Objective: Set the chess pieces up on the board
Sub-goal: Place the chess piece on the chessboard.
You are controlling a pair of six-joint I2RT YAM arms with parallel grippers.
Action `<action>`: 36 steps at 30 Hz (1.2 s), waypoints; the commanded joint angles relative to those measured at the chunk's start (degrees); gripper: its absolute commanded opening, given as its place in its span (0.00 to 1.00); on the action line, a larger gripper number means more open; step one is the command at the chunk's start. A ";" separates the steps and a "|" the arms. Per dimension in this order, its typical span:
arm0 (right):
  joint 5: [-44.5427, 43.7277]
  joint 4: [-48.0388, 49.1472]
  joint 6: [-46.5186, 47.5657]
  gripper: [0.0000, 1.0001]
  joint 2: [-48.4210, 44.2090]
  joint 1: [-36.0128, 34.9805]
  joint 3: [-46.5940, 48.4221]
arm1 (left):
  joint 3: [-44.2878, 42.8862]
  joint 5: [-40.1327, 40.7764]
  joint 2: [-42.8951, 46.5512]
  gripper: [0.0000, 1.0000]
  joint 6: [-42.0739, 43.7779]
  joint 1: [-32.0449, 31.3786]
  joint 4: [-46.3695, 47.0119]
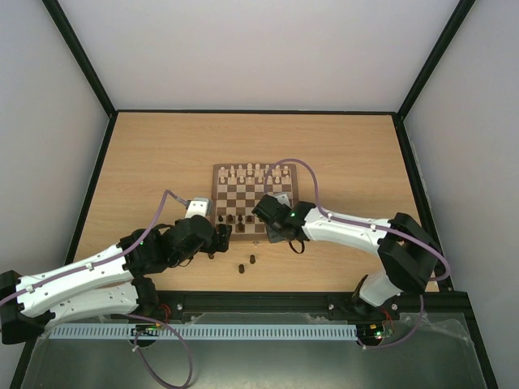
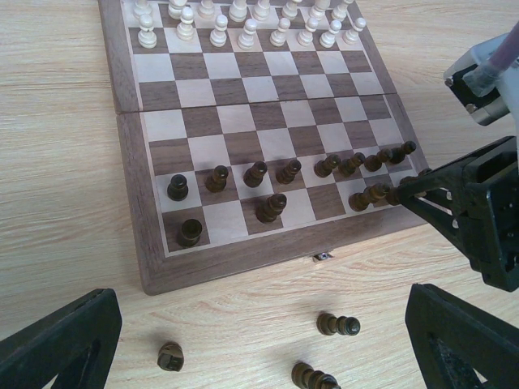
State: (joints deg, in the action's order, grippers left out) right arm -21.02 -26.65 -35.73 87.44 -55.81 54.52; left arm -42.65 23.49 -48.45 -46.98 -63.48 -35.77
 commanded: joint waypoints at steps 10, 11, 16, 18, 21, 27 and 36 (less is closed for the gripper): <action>-0.06 0.28 1.84 0.07 3.29 1.34 1.87 | 0.80 0.86 0.49 0.99 -0.13 -0.45 -1.03; -0.11 0.32 1.88 0.08 3.41 1.32 1.92 | 0.78 0.85 0.46 0.99 -0.13 -0.44 -1.00; -0.10 0.11 2.02 0.11 3.66 1.50 2.14 | 0.79 0.77 0.46 0.99 -0.13 -0.48 -1.02; 0.00 0.04 1.98 0.15 3.49 1.51 2.11 | 0.78 0.82 0.47 0.99 -0.13 -0.41 -1.01; 0.10 -0.23 1.90 0.20 3.04 1.50 2.09 | 0.75 0.86 0.42 0.99 -0.13 -0.45 -1.03; 1.97 -0.59 1.91 0.25 0.30 1.52 1.95 | 0.73 1.25 0.19 0.99 -0.56 -0.49 -1.31; 3.82 -2.03 2.71 0.35 -6.57 1.43 2.42 | 0.26 2.26 -1.28 0.99 -1.63 -0.46 -1.71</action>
State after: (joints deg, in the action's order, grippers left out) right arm -18.15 -25.47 -33.63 84.42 -54.70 55.27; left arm -42.65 24.10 -48.60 -47.59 -63.48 -35.81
